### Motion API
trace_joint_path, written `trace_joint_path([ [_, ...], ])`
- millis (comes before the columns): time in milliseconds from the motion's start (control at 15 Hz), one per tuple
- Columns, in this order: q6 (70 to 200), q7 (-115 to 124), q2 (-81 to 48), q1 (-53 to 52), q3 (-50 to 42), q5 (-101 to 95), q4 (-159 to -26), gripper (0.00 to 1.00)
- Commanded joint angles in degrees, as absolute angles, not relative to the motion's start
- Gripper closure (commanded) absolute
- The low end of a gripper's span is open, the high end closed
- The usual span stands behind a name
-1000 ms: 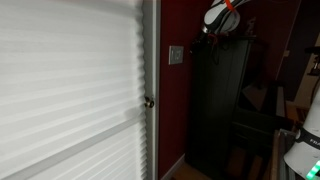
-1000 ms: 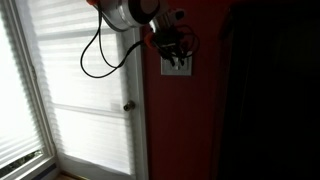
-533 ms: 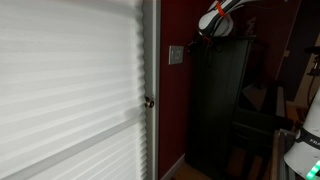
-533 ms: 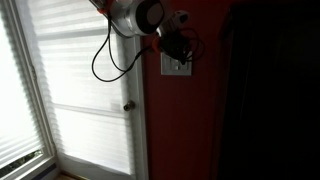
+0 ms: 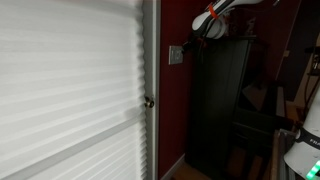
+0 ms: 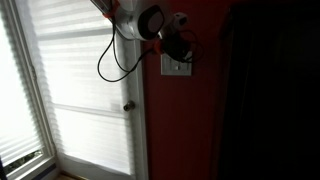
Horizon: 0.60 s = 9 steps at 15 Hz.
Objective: Press the right switch on and off
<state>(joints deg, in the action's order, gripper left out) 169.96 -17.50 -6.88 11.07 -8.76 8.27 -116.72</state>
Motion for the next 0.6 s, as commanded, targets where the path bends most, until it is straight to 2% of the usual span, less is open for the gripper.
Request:
trace_joint_path([
  [0,171.35,-21.07,-10.07,12.06,-7.19,11.64,-113.2,1.0],
  [200,171.78,-22.42,-11.06,12.5,-6.73,12.42,-112.24,1.0],
  [533,164.17,-23.75,-9.42,12.83,-6.66,13.21,-112.52,1.0],
])
